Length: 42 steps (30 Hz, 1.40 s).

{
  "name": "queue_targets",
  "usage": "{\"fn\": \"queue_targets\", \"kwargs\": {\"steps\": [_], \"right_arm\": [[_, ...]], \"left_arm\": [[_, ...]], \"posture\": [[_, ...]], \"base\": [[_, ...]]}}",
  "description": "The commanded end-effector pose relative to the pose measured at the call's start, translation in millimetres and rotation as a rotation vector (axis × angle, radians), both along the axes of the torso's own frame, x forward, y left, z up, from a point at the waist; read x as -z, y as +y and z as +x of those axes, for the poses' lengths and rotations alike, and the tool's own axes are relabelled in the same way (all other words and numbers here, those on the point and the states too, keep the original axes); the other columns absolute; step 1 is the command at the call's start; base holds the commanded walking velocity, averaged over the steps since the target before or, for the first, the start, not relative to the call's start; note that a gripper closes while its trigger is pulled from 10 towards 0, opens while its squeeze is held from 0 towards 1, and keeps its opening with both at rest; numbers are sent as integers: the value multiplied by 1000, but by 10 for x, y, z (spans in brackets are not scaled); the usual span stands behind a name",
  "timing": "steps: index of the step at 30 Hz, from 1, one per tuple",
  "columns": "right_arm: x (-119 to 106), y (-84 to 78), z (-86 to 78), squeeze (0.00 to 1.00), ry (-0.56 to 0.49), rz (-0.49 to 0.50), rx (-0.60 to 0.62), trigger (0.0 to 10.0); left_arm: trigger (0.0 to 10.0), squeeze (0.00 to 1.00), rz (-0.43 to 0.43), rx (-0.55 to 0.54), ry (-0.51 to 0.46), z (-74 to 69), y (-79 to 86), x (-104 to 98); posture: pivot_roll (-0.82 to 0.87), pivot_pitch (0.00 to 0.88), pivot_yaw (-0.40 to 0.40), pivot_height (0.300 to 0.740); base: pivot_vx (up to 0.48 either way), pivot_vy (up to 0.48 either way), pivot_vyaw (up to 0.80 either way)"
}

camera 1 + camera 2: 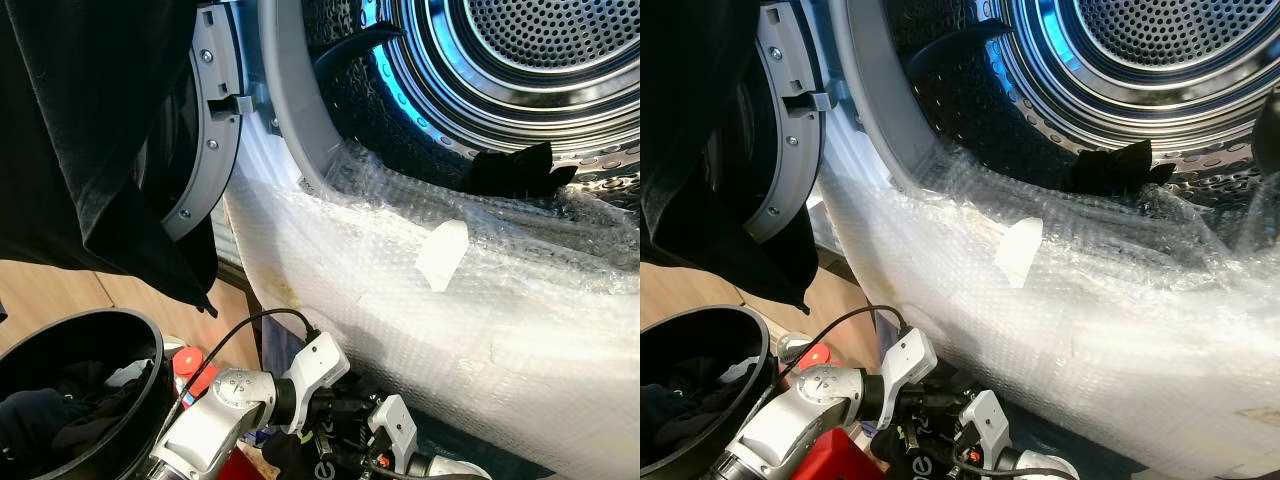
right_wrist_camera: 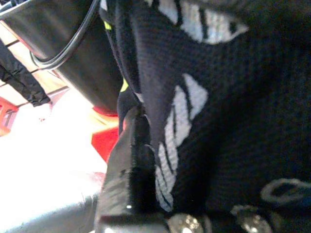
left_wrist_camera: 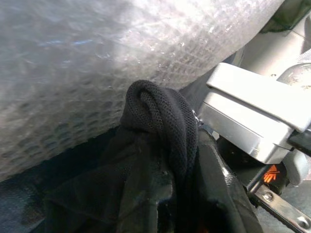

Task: Clothes washing

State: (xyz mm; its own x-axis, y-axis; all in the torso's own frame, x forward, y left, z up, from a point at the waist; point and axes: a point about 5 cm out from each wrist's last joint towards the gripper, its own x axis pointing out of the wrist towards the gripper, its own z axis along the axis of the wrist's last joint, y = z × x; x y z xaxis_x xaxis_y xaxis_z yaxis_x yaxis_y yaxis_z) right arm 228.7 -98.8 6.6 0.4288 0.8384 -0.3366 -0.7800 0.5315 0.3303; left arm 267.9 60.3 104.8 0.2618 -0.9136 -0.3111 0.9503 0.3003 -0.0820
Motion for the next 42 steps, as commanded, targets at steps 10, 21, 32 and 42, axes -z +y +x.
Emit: {"fn": "queue_targets", "kwargs": {"steps": [10, 21, 32, 42], "right_arm": [[-22, 124, -50, 0, -19, 7, -62, 0], [59, 165, -120, 0, 12, 8, -46, 0], [185, 93, -207, 0, 37, -55, -37, 0], [171, 50, -198, 0, 31, -48, -14, 0]], "left_arm": [[10000, 1000, -34, 16, -27, -73, 13, -61], [10000, 1000, 54, 2, -36, -204, 291, -132], [10000, 1000, 114, -263, -76, -199, 702, -161], [10000, 1000, 144, -612, -151, -56, 1073, -145]], "posture": [[-34, 0, 48, 740], [-12, 0, 57, 740], [-17, 0, 56, 740], [-5, 0, 49, 740]], "base": [[0, 0, 0], [0, 0, 0], [0, 0, 0], [0, 0, 0]]}}
